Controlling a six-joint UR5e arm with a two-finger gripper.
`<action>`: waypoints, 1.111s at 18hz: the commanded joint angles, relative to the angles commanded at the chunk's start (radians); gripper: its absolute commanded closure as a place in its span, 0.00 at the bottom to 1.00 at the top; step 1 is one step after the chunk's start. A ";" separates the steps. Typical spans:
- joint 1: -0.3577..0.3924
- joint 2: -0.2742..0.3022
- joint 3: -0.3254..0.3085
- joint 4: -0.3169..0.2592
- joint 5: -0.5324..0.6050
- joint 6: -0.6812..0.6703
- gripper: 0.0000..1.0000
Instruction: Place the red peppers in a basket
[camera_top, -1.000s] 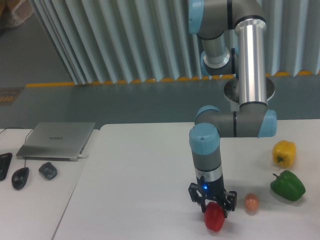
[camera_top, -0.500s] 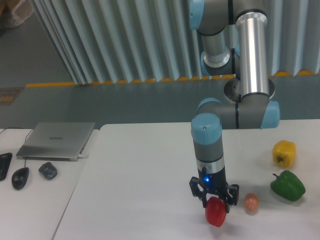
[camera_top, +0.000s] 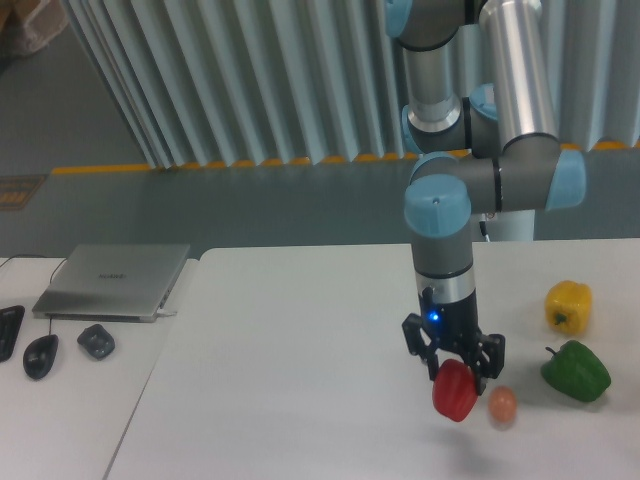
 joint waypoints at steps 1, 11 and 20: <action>0.017 0.018 -0.008 -0.020 0.000 0.069 0.62; 0.235 0.101 -0.043 -0.137 0.000 0.656 0.61; 0.448 0.127 -0.043 -0.080 -0.002 0.867 0.57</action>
